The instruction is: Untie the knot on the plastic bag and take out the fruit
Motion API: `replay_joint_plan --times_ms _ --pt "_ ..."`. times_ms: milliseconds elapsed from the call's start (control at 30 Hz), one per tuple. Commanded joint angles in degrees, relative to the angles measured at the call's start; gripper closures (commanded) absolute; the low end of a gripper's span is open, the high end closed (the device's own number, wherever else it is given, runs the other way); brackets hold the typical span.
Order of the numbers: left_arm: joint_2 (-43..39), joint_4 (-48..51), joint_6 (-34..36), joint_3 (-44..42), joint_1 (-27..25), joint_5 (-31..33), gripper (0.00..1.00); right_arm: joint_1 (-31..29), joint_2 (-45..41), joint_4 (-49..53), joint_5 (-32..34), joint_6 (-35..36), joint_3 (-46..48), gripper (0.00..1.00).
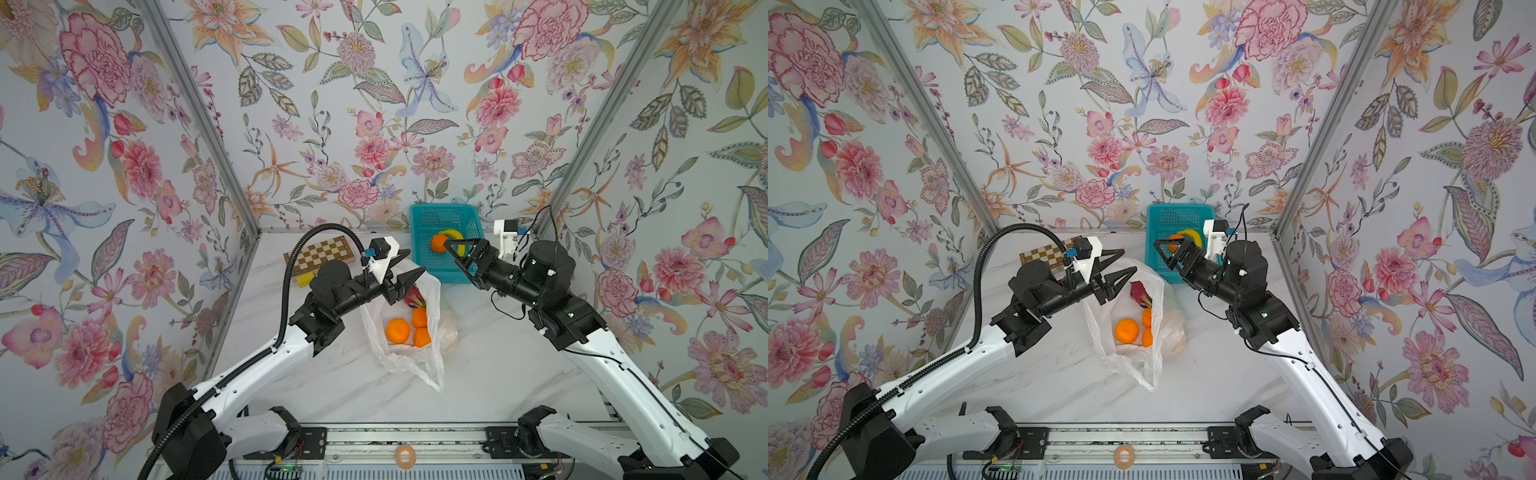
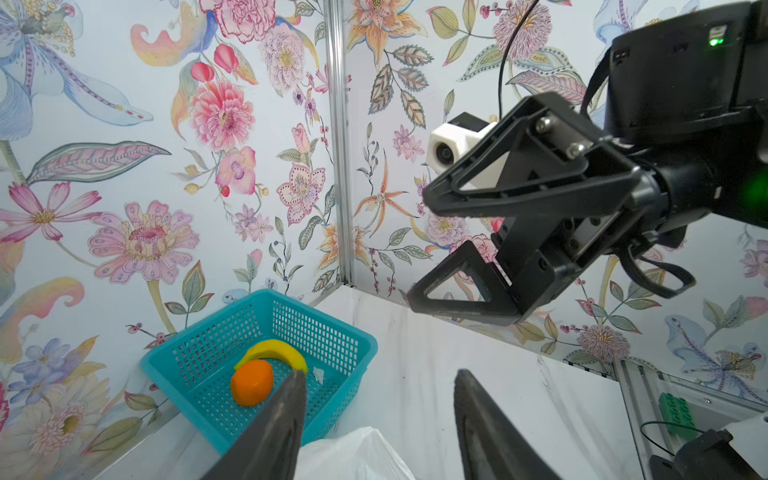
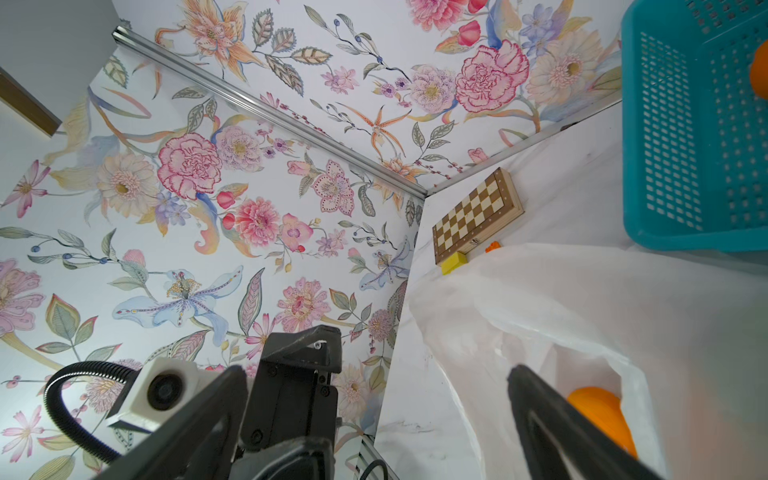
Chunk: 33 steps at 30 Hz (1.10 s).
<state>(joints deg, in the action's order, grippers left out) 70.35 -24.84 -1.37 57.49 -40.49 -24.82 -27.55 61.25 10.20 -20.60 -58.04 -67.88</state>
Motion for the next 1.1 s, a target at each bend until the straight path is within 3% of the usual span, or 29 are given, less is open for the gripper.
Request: replay_joint_plan --times_ms 0,167,300,467,633,867,1067 --pt "1.2 3.5 0.9 2.7 0.6 2.7 0.42 0.2 0.4 5.2 2.9 -0.4 -1.8 0.01" --pt "0.3 23.6 4.9 3.4 0.0 3.3 0.39 0.3 -1.9 8.1 5.4 0.9 1.1 0.01" --pt "-2.2 33.6 8.3 -0.8 -0.7 4.1 0.38 0.3 -3.5 10.9 6.8 2.1 4.1 0.01" --pt "2.5 44.3 8.8 1.1 -1.3 8.4 0.38 0.2 -3.0 11.1 6.6 2.1 5.6 0.01" --pt "11.4 50.0 6.5 6.3 -2.1 14.3 0.41 0.0 -1.4 11.1 6.3 2.1 5.2 0.01" --pt "24.4 50.0 6.8 12.2 -2.1 21.9 0.41 -0.6 -1.4 11.1 7.4 2.0 5.2 0.01" --pt "36.1 49.0 9.9 18.8 -0.4 22.7 0.34 -0.9 -1.7 11.3 7.8 1.8 5.2 0.01"
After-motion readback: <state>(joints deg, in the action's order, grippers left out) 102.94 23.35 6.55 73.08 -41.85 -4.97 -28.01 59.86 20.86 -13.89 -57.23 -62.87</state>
